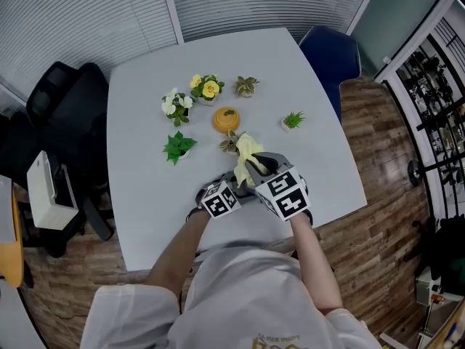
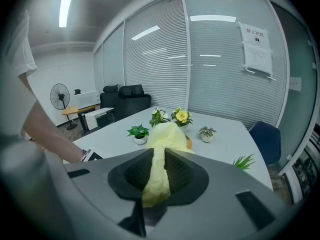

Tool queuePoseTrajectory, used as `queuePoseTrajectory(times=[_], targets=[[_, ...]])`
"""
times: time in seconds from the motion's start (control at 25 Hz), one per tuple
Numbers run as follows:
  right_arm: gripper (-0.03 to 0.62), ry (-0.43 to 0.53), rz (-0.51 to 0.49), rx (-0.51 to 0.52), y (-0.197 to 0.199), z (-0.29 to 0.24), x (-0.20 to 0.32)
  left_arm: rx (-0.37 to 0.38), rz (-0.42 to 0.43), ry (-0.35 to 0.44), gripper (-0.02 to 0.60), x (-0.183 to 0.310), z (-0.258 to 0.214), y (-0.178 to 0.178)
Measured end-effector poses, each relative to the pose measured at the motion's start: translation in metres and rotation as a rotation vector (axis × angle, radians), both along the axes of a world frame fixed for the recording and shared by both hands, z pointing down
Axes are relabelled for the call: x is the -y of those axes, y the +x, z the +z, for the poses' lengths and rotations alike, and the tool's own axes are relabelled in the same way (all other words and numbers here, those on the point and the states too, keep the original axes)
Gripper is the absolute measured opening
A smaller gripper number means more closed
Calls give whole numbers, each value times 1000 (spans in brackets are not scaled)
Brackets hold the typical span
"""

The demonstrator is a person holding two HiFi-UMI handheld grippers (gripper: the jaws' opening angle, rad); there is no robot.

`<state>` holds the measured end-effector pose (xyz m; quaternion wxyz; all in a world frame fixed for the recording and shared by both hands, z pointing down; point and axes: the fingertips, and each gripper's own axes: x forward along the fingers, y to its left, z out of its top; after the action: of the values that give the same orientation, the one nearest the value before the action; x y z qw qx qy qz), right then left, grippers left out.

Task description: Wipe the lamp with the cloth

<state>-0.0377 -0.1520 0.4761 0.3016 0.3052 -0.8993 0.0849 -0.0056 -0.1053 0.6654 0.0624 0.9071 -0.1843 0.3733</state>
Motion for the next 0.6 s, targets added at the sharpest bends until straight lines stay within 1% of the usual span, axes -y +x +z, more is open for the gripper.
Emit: queuePoseTrajectory(times=[0.6], targets=[[74,15,71,13,16,0,12,1,0,4,279,0,1,-1]])
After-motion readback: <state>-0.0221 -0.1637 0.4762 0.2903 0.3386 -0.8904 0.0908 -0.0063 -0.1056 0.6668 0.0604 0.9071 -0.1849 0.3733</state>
